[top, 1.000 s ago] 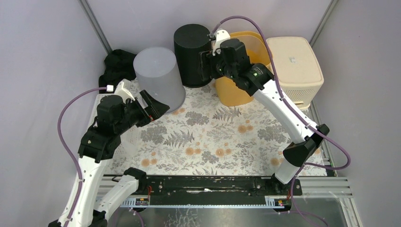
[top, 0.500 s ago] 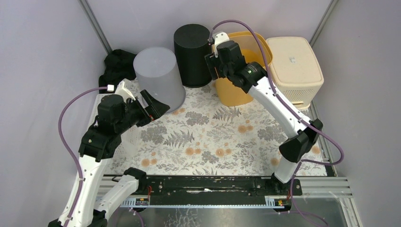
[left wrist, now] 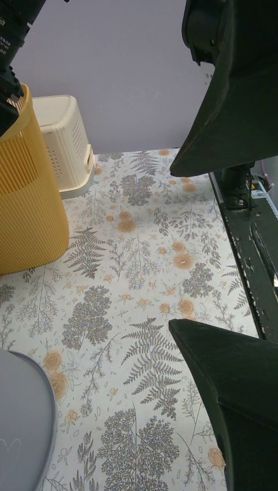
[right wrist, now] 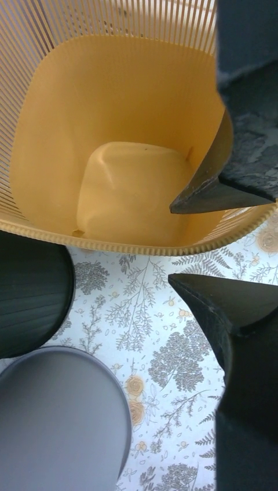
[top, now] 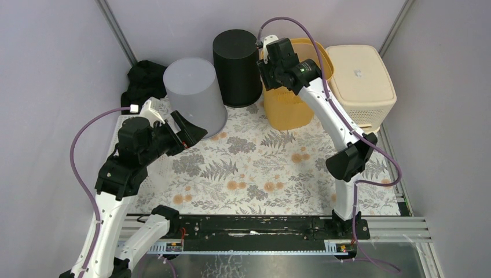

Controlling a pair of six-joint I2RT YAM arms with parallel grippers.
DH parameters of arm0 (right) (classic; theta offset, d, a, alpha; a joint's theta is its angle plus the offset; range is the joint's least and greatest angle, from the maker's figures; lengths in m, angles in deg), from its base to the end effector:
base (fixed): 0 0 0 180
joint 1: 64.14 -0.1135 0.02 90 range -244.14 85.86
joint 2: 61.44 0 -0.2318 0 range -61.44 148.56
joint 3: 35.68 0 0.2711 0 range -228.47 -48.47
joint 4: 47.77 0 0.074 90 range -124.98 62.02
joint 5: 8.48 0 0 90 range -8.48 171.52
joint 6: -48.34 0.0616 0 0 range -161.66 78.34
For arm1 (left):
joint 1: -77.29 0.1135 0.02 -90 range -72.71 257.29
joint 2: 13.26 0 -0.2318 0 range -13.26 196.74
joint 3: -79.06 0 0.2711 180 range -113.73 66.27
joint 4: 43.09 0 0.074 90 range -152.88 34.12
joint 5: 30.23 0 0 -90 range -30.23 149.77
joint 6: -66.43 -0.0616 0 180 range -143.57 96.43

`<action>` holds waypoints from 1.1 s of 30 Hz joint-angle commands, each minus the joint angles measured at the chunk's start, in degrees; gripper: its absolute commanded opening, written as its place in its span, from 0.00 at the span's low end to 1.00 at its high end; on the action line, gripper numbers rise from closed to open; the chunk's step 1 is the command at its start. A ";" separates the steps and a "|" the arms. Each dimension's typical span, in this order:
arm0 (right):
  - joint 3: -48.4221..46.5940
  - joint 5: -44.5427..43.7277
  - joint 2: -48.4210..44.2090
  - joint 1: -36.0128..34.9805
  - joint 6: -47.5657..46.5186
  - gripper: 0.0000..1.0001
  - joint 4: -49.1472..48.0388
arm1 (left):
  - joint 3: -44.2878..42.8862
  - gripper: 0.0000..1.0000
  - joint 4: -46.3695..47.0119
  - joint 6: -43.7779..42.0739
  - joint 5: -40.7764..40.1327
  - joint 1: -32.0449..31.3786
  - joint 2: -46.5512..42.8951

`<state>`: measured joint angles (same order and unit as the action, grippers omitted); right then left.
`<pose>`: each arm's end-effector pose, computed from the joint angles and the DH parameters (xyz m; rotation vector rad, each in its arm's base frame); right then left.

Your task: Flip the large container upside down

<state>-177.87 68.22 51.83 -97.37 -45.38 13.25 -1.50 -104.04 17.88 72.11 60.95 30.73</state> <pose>0.3945 0.2415 0.3864 -0.5397 2.0449 0.0594 0.1817 -0.0670 0.3806 -0.3117 2.0685 -0.8476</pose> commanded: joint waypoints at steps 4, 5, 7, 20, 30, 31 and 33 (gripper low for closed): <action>-3.75 5.36 1.25 0.29 0.62 0.45 5.00 | 0.32 1.00 0.00 -0.78 -0.63 0.26 -1.32; -3.75 5.53 1.39 0.32 0.73 0.42 5.24 | 0.46 1.00 -0.02 -0.76 -0.65 0.25 -1.42; -3.75 6.02 1.69 0.26 0.82 0.33 5.74 | 0.77 1.00 0.00 -0.76 -0.57 0.25 -1.45; -5.76 9.20 -2.94 -0.02 5.68 0.00 12.85 | 1.99 1.00 1.04 -0.59 0.41 0.25 -1.23; 4.69 3.70 -12.46 -10.13 7.62 0.00 15.75 | 3.92 1.00 2.40 -0.17 0.71 0.25 -1.75; 6.47 2.73 -13.73 -11.77 8.21 0.00 15.65 | 4.22 1.00 2.42 -0.15 0.73 0.28 -1.87; 10.93 1.67 -16.49 -14.56 9.79 0.00 14.77 | 4.87 1.00 2.68 -0.14 0.74 0.23 -2.18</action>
<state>-171.73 72.35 42.31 -106.22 -39.40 26.97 2.15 -104.07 17.95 72.22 60.95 29.48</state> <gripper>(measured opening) 0.039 0.998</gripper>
